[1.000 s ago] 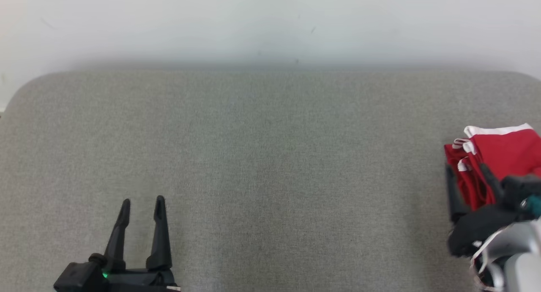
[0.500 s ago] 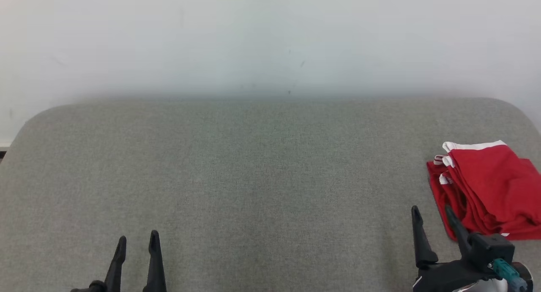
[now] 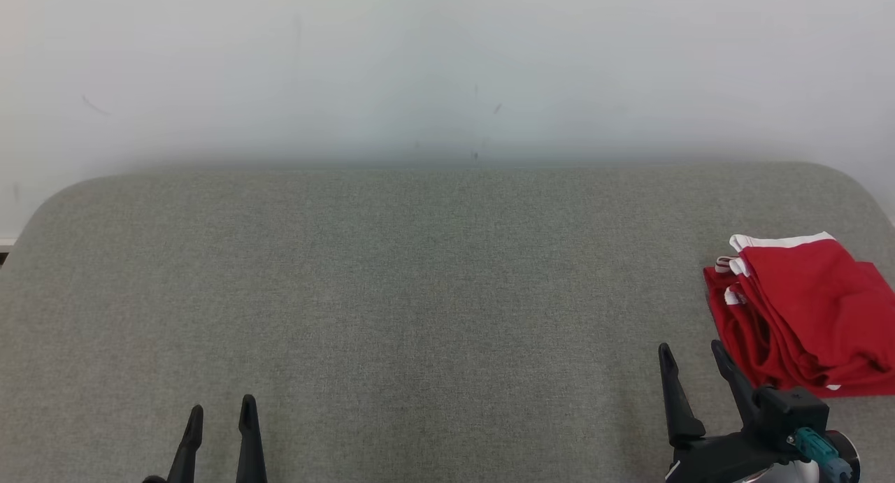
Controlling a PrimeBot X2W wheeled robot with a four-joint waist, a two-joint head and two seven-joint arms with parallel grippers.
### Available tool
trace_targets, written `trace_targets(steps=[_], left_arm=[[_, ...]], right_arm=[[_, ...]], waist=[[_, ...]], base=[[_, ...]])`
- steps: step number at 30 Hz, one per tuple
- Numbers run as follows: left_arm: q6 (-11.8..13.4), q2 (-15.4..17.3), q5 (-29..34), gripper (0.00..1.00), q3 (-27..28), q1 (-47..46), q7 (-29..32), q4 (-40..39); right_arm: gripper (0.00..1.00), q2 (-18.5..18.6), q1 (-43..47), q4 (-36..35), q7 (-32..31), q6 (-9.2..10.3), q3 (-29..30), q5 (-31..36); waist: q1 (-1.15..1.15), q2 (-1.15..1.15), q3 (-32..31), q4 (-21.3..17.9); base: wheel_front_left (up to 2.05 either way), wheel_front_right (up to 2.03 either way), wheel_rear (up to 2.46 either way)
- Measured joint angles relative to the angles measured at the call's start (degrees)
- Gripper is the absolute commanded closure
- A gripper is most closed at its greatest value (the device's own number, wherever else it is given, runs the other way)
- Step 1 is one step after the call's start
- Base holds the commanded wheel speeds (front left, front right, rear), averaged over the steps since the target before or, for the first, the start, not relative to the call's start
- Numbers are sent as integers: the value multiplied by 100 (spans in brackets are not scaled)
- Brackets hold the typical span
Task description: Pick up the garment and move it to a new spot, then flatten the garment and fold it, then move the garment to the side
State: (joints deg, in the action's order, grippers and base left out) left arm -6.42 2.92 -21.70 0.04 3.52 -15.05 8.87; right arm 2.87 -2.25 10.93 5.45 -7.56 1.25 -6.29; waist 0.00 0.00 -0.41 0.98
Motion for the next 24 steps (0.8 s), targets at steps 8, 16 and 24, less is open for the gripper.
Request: trace_targets(steps=[8,16,24], left_arm=[[-12,-1,1,0,-12,1,0,-11],[-12,-25,-4,100,-20,20,11,307],[-13,-32,-634,100,-20,9,204,404]], right_arm=[[0,0,0,-5,-36,0,-18,-46],[100,-10,174,339,-75,0,-15,-64],[100,-13,243,401,-200,0,87,-816]], waist=[[0,0,19,0],[0,0,22,2],[0,0,25,-4]], base=[[0,0,0],[0,0,0],[0,0,0]])
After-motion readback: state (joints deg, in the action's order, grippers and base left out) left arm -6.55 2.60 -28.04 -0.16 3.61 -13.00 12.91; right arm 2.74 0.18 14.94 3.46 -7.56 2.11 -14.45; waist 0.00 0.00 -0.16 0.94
